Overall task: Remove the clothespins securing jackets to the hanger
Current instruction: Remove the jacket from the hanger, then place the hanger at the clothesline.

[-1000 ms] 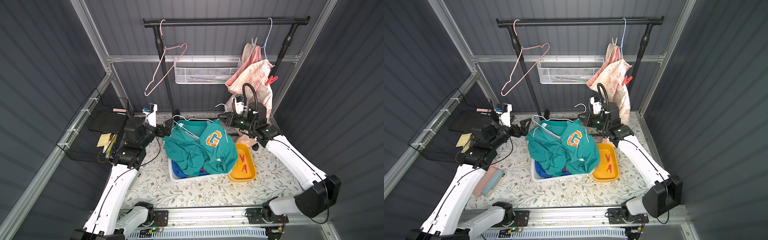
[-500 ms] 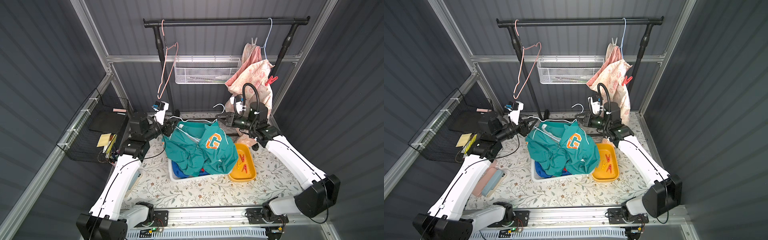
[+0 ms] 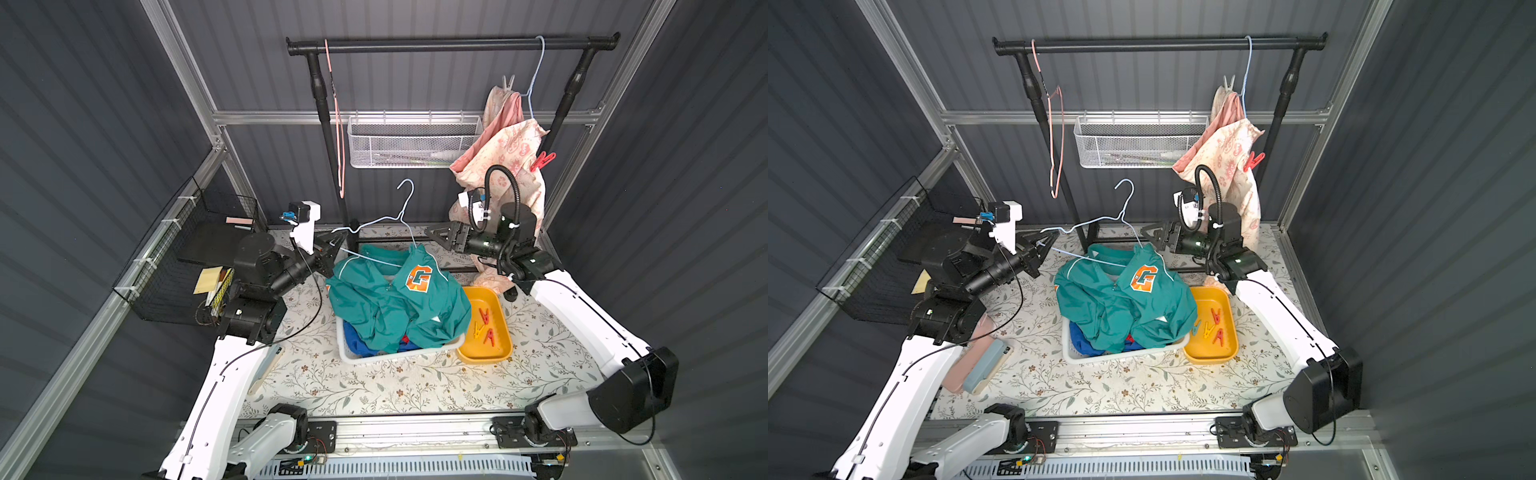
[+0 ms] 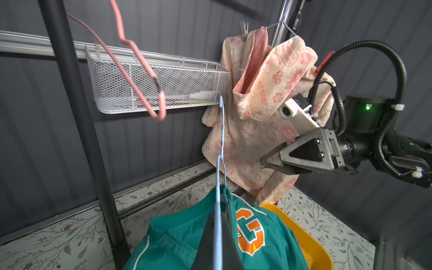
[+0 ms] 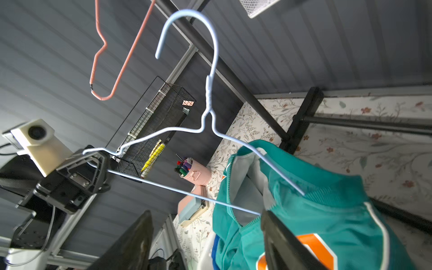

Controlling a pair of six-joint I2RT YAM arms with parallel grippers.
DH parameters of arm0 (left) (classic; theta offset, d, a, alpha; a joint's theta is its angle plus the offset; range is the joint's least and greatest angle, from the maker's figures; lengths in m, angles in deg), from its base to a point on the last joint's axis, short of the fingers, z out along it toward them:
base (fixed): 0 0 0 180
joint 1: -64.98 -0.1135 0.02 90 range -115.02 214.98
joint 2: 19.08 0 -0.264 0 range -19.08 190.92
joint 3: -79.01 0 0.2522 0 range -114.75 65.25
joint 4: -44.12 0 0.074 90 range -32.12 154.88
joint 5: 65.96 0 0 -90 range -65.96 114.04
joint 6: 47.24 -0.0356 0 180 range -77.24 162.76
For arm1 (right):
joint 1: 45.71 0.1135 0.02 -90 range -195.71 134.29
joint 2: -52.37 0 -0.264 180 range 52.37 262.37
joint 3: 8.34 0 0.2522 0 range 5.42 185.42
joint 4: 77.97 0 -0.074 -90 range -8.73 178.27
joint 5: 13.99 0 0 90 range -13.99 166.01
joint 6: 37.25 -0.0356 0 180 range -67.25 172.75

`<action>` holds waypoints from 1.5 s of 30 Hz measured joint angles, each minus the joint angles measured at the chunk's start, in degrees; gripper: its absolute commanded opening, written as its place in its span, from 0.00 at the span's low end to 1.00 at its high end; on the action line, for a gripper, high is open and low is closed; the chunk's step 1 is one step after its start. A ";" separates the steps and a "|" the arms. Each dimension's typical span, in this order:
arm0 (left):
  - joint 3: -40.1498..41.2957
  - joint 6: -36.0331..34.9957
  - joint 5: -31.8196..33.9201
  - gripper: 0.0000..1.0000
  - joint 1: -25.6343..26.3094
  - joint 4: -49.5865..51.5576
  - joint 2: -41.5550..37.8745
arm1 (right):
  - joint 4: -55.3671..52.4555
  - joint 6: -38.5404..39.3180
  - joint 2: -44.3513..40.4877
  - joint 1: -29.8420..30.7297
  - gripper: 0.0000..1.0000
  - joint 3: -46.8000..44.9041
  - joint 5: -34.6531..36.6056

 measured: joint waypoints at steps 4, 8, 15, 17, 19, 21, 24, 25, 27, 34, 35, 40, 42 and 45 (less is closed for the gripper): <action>-6.67 0.63 2.71 0.00 0.00 2.05 0.00 | 0.00 0.04 -2.60 0.00 0.90 -1.36 1.62; -14.58 1.90 3.13 0.00 0.00 2.56 0.46 | 0.00 -0.02 -5.38 -0.76 0.96 -4.17 2.01; -19.80 5.40 -0.37 0.00 0.00 2.38 2.51 | 5.70 -6.25 -6.69 -6.23 0.99 -11.76 0.26; -19.87 6.45 -1.64 0.00 0.00 2.38 3.04 | 9.03 -9.38 -6.69 -8.11 0.99 -13.62 -0.63; -19.87 7.54 -2.84 0.00 0.00 2.40 3.89 | 12.94 -12.50 -6.71 -9.77 0.98 -15.10 -1.53; -19.85 8.72 -4.11 0.00 0.00 2.32 4.46 | 16.79 -15.47 -6.69 -11.17 0.96 -16.04 -2.51; -19.58 10.78 -6.16 0.00 0.00 1.44 4.52 | 21.44 -18.75 -6.47 -12.20 0.93 -16.15 -3.93; -19.47 11.43 -6.93 0.00 0.00 0.81 4.52 | 22.60 -19.39 -6.38 -12.22 0.92 -16.11 -4.48; -19.23 12.59 -8.13 0.00 0.00 -0.35 4.44 | 23.93 -20.44 -5.99 -12.20 0.90 -15.80 -5.25; -18.99 14.86 -10.62 0.00 0.00 -2.10 4.44 | 25.35 -22.58 -5.11 -12.20 0.75 -15.76 -6.45; -18.93 15.04 -10.75 0.00 0.00 -2.25 4.44 | 25.90 -23.17 -5.07 -12.22 0.71 -15.74 -6.80; -18.34 15.45 -11.04 0.00 0.00 -2.84 4.70 | 30.42 -26.51 -5.05 -12.22 0.49 -15.72 -8.90; -18.27 15.45 -10.99 0.00 0.00 -2.84 5.11 | 32.87 -28.22 -5.05 -12.22 0.40 -15.78 -9.75; -18.08 15.45 -10.97 0.00 -0.07 -2.89 5.86 | 35.82 -30.36 -5.07 -12.24 0.26 -15.96 -10.95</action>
